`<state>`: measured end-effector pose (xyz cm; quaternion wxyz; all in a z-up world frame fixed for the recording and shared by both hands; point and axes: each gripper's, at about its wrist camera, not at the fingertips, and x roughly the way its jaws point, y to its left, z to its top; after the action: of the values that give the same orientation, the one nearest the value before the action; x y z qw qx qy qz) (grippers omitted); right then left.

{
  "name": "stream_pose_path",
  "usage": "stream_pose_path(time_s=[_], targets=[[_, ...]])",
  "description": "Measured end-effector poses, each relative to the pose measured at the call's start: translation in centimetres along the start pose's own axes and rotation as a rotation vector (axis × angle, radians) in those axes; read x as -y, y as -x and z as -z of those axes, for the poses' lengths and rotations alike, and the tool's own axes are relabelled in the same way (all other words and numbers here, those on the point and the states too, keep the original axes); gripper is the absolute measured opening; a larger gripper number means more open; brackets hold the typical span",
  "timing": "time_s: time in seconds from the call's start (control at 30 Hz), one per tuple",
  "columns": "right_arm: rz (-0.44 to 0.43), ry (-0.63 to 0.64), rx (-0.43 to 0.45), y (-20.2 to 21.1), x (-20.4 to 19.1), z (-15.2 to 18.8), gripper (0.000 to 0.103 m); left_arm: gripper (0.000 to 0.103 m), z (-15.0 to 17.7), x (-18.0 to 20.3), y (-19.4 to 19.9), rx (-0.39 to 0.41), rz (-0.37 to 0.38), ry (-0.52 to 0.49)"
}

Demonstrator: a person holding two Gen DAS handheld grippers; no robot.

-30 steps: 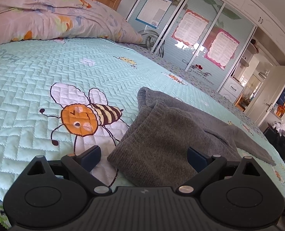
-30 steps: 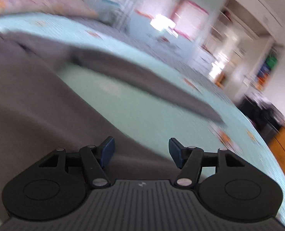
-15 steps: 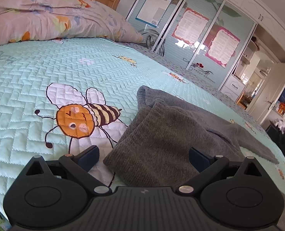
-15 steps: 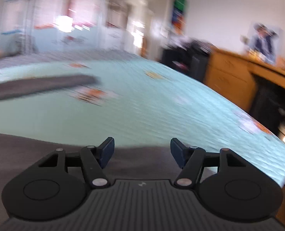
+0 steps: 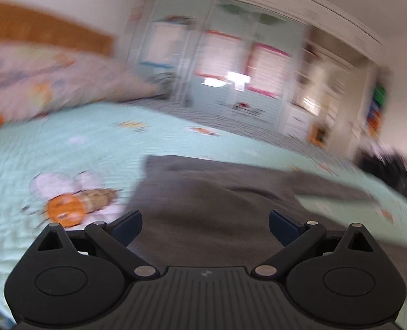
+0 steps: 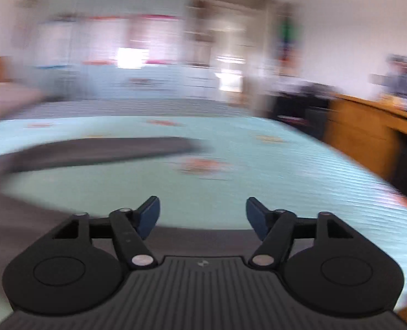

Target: Fold clothes

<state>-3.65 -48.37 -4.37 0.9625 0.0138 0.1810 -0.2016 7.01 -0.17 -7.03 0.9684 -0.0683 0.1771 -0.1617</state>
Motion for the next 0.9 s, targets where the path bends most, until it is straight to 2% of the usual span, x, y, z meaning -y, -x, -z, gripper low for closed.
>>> stream_pose_path(time_s=[0.1, 0.13, 0.17, 0.2, 0.23, 0.3, 0.33, 0.4, 0.47, 0.53, 0.67, 0.77, 0.9], targets=[[-0.305, 0.091, -0.021, -0.1, -9.0, 0.7, 0.079, 0.099, 1.5, 3.1, -0.6, -0.086, 0.007, -0.222], [-0.374, 0.104, -0.029, -0.3, -11.5, 0.7, 0.079, 0.098, 2.1, 3.2, -1.3, -0.145, -0.014, -0.254], [-0.436, 0.118, -0.04, -0.8, -14.0, 1.0, 0.079, 0.099, 2.6, 3.3, -2.0, -0.207, -0.038, -0.281], [-0.473, 0.143, -0.052, -1.1, -15.9, 1.3, 0.079, 0.102, 2.9, 2.6, -2.5, -0.247, -0.053, -0.26], [-0.494, 0.177, -0.072, -1.7, -17.5, 1.6, 0.081, 0.102, 2.6, 1.8, -2.4, -0.251, -0.065, -0.214], [-0.426, 0.281, -0.163, -4.5, -18.9, 2.2, 0.081, 0.101, 2.0, 0.2, -2.1, -0.25, -0.088, -0.119], [-0.395, 0.261, -0.187, -5.3, -18.0, 2.3, 0.085, 0.101, 1.8, -0.5, -1.8, -0.243, -0.114, -0.085], [-0.399, 0.116, -0.215, -5.5, -14.6, 1.4, 0.085, 0.099, 1.6, -1.5, -1.0, -0.217, -0.118, -0.003], [-0.394, 0.002, -0.226, -4.7, -11.7, 0.6, 0.085, 0.098, 0.9, -1.5, 0.0, -0.138, -0.071, 0.038], [-0.38, -0.059, -0.182, -2.2, -10.3, 0.8, 0.086, 0.1, 0.4, -0.4, 0.7, -0.057, -0.023, 0.021], [-0.329, -0.108, -0.103, -0.3, -8.7, -0.2, 0.092, 0.101, 0.3, 2.4, -0.4, -0.056, 0.092, -0.031], [-0.32, -0.26, -0.123, -2.4, -6.7, -1.4, 0.093, 0.101, 0.5, 3.6, -1.8, -0.068, 0.127, -0.057], [-0.328, -0.566, -0.171, -6.9, -4.9, -2.3, 0.093, 0.101, 0.7, 3.6, -3.4, -0.058, 0.122, -0.05]])
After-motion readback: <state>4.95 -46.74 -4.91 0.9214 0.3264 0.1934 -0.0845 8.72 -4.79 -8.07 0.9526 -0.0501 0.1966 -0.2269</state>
